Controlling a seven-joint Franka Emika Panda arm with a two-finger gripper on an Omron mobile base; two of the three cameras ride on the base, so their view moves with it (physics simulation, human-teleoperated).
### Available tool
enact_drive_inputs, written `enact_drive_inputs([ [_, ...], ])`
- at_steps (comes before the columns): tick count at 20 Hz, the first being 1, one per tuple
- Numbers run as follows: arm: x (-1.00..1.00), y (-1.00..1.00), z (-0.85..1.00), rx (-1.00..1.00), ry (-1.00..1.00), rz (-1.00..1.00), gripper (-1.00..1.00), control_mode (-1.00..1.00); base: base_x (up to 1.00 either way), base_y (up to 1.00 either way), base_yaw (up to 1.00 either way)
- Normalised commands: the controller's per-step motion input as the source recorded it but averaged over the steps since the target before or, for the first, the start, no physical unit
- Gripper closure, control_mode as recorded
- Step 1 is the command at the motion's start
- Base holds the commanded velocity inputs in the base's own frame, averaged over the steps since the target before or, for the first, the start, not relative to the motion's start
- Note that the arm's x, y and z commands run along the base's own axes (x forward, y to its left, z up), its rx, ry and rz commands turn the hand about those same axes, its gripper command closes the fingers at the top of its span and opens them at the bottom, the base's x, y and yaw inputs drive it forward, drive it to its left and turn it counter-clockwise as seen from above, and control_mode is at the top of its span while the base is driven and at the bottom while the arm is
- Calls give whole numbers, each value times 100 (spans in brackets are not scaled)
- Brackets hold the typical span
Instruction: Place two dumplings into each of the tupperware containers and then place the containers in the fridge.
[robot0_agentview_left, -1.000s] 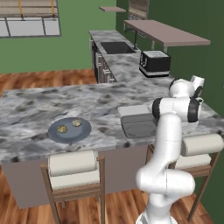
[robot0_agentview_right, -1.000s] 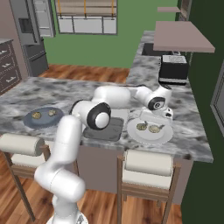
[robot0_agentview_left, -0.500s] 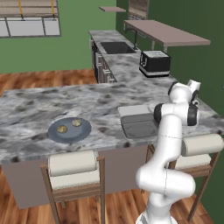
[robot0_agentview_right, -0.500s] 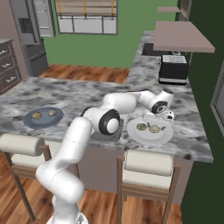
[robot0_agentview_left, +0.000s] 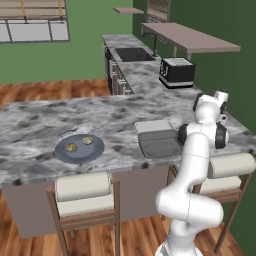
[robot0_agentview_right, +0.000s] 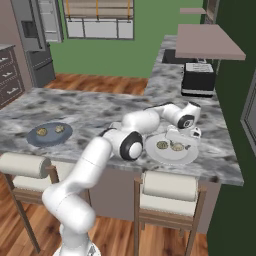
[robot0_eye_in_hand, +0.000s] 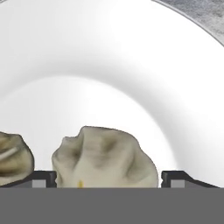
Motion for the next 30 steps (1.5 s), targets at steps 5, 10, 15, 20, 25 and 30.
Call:
enact_drive_inputs([
  [5, -1, -6, -28, 3, 9, 0, -100, -100, 0, 0, 0],
  [10, -12, -6, -29, 8, 2, 0, -100, -100, 0, 0, 0],
  [15, -30, 11, -38, 7, 0, 0, 100, -100, 0, 0, 0],
  [20, -54, 37, -19, 7, 0, -1, 100, -100, 0, 0, 0],
  [25, -40, 33, 50, 0, -5, -1, 100, -100, 0, 0, 0],
  [30, -90, 83, 80, 0, -18, 0, 100, -100, 0, 0, 0],
])
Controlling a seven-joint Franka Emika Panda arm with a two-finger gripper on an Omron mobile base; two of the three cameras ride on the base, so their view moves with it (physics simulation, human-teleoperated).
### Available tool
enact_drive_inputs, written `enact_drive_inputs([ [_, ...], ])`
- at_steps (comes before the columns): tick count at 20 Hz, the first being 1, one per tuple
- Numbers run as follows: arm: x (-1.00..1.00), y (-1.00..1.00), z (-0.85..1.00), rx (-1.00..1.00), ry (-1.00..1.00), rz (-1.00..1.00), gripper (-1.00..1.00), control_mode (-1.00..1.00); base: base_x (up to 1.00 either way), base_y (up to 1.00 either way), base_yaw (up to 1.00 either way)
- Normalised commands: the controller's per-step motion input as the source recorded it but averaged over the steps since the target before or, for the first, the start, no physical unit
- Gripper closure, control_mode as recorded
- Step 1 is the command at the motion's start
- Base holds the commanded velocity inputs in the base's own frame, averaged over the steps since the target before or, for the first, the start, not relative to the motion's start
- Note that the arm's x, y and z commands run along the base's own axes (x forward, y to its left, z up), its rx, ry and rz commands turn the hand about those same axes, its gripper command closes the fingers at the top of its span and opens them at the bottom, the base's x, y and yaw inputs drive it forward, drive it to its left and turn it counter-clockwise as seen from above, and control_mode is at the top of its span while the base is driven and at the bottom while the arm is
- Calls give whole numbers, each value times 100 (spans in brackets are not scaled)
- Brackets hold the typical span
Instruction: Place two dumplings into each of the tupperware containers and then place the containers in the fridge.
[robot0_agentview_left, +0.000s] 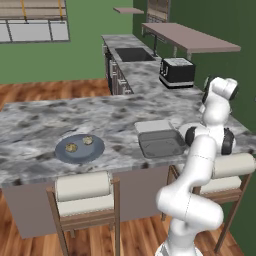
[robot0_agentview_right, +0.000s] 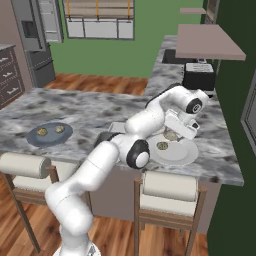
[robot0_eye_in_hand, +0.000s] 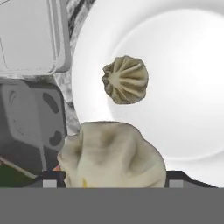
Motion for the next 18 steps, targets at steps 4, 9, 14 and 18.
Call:
enact_drive_inputs([
  [4, -100, 100, 48, -8, -28, -4, 100, -100, 0, 0, 0],
  [9, -79, 92, 10, -20, -32, -9, 100, -100, 0, 0, 0],
  [14, -2, 64, -28, -32, -19, -20, 100, -100, 0, 0, 0],
  [18, -34, 100, 14, -29, -26, -10, 100, -100, 0, 0, 0],
])
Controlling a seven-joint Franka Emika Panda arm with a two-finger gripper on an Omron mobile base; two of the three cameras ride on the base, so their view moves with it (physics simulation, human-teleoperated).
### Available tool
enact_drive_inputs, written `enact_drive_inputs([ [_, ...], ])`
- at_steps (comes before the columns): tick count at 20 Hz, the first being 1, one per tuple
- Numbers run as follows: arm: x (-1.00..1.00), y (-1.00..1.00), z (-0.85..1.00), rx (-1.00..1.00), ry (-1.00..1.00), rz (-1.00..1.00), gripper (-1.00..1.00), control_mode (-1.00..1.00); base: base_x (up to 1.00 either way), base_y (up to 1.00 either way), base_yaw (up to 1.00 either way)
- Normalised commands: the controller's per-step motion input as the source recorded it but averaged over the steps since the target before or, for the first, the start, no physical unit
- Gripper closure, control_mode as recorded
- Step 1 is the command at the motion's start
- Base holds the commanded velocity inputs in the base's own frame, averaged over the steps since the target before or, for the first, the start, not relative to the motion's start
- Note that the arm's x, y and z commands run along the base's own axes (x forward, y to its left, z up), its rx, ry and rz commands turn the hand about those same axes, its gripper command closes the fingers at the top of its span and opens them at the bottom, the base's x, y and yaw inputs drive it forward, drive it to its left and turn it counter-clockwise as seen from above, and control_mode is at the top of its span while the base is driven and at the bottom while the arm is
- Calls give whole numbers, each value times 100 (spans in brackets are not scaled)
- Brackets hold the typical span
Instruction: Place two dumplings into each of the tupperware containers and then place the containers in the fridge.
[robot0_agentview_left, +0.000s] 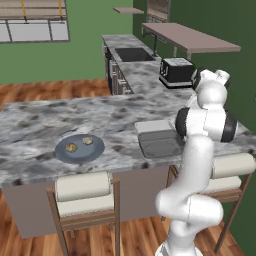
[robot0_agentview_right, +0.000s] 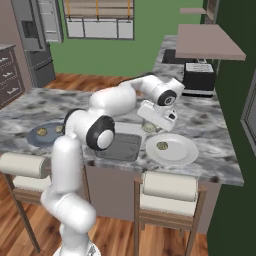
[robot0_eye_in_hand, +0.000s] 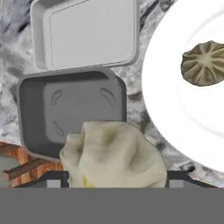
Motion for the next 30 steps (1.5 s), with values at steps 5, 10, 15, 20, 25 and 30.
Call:
enact_drive_inputs([
  [5, -55, 100, 32, -22, -1, 0, 100, -100, 0, 0, 0],
  [10, 26, 88, -32, -21, -4, 3, 100, -100, 0, 0, 0],
  [15, 85, 41, -69, -13, -1, 6, 100, -100, 0, 0, 0],
  [20, 68, -31, -4, 0, 0, 0, 100, -100, 0, 0, 0],
  [25, 2, -32, -2, 0, 0, 0, 100, -100, 0, 0, 0],
  [30, 0, -5, -18, 0, 4, 0, 100, -100, 0, 0, 0],
])
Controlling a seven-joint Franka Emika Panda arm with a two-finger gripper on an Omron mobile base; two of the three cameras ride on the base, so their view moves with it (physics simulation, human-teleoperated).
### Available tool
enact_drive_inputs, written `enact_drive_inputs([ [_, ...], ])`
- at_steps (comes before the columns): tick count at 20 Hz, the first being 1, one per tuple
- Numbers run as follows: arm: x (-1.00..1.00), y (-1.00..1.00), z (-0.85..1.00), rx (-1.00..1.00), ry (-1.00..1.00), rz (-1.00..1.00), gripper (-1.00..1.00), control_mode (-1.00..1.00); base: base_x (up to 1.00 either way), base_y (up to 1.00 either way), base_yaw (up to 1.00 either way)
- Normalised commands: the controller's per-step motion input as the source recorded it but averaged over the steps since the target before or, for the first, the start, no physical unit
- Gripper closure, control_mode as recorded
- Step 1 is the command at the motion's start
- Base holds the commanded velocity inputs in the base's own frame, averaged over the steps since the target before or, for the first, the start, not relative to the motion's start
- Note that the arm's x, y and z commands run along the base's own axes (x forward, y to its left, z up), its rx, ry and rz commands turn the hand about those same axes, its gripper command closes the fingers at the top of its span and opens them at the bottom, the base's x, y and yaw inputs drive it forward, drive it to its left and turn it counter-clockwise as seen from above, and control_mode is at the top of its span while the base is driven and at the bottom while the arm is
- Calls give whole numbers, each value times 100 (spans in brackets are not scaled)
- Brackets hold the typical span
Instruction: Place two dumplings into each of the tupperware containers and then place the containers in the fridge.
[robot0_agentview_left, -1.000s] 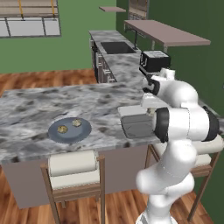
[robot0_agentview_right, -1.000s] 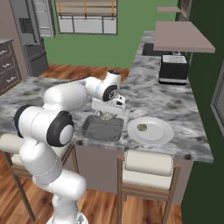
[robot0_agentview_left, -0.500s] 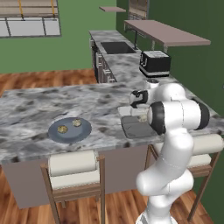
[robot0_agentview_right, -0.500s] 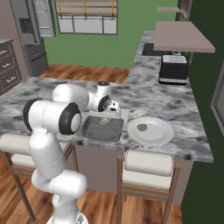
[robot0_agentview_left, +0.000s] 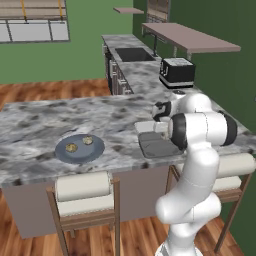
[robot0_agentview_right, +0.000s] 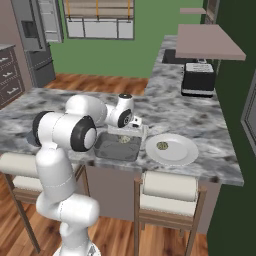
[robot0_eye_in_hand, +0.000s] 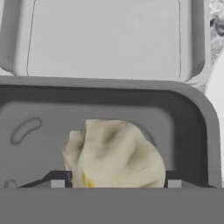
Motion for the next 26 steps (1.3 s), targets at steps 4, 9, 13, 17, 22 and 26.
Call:
enact_drive_inputs([
  [4, -16, -1, -28, 0, 2, 0, 100, -100, 0, 0, 0],
  [9, -16, -6, -25, 0, 1, 0, 100, -100, 0, 0, 0],
  [13, 23, 0, -27, 0, 0, 0, -100, -100, 0, 0, 0],
  [17, 39, 0, -8, 0, 0, 0, -100, -100, 0, 0, 0],
  [22, 3, -18, 27, 0, 0, 0, -100, -100, 0, 0, 0],
  [26, 0, -21, 66, 0, 0, -2, -100, -100, 0, 0, 0],
])
